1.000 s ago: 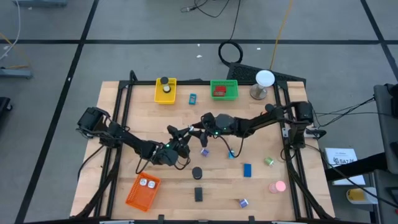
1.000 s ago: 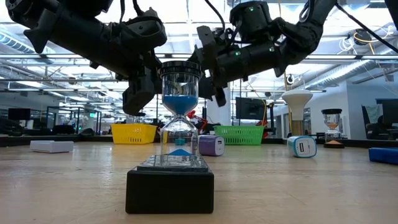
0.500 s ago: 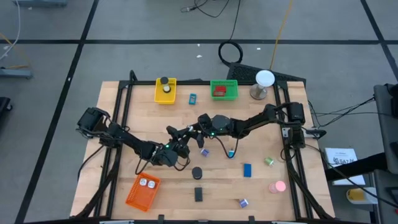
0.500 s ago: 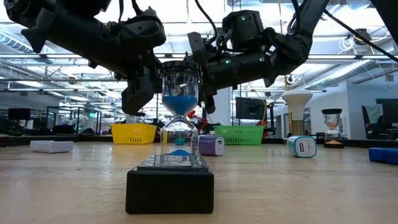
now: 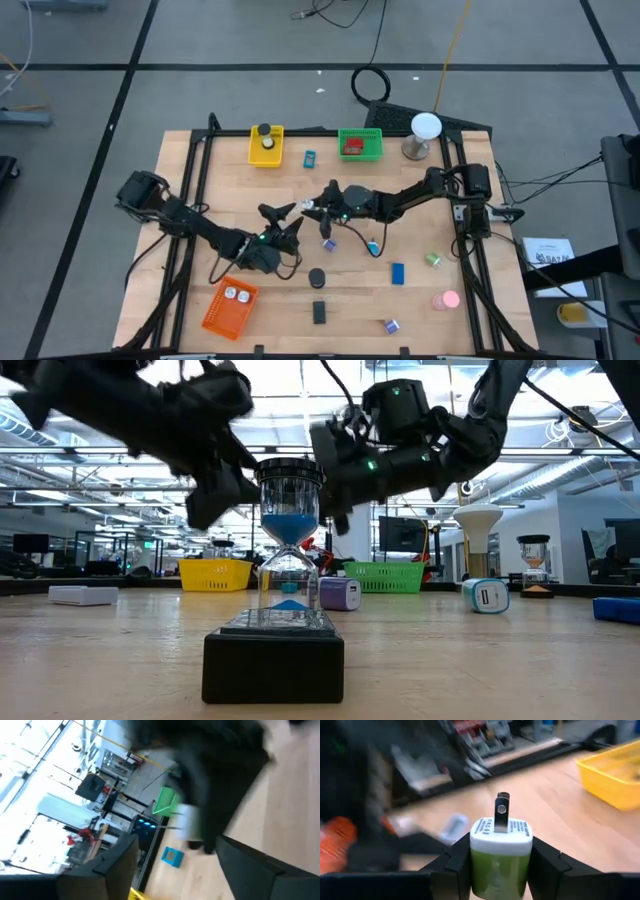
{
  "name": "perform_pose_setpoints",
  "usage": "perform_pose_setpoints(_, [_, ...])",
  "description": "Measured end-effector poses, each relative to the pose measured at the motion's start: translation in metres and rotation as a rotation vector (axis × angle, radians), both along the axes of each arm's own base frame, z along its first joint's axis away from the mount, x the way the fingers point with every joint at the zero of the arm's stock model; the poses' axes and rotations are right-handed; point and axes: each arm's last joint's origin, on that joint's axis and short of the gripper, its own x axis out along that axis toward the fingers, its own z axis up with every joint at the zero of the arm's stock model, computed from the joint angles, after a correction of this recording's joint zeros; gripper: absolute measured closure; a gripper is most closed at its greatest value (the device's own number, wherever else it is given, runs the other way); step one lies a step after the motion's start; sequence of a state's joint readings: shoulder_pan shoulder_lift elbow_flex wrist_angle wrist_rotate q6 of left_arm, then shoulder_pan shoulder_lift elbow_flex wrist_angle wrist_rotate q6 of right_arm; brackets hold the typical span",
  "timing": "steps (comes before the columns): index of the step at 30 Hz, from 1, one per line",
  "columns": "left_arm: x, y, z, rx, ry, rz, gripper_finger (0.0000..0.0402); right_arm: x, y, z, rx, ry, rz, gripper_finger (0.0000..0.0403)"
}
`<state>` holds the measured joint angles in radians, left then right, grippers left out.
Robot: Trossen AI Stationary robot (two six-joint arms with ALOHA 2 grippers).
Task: Pick & Place Office items
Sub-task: Put the left green charger adapter into the orange bin
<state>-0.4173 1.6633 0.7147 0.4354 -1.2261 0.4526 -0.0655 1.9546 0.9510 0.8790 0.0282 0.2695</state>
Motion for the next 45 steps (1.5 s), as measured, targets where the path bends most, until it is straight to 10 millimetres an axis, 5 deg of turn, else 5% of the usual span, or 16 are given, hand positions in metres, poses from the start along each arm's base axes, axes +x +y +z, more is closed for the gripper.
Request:
perform_pose_setpoints(5, [-0.017, 0.005, 0.014, -0.296, -0.032, -0.097, 0.0132, -0.004, -0.008, -0.021, -0.121, 0.056, -0.048, 0.0275])
perform_pose_setpoints(12, [-0.015, 0.044, 0.017, -0.7, -0.017, -0.129, 0.0213, 0.013, -0.014, -0.052, -0.185, 0.025, -0.006, 0.0275])
perform_pose_setpoints(20, [-0.014, 0.074, 0.013, -0.745, 0.001, -0.038, 0.0301, 0.029, -0.015, -0.055, -0.222, 0.012, 0.046, 0.0273])
perform_pose_setpoints(25, [-0.014, 0.083, 0.017, -0.815, 0.01, -0.07, 0.0288, 0.028, -0.014, -0.058, -0.241, 0.04, 0.055, 0.0271])
perform_pose_setpoints(36, [-0.014, 0.099, 0.017, -0.801, 0.118, -0.172, 0.0176, 0.028, -0.01, -0.056, -0.245, 0.014, 0.112, 0.027])
perform_pose_setpoints(45, [-0.014, 0.105, 0.012, -0.836, 0.169, -0.209, 0.0235, 0.029, -0.003, -0.054, -0.278, -0.008, 0.132, 0.0269])
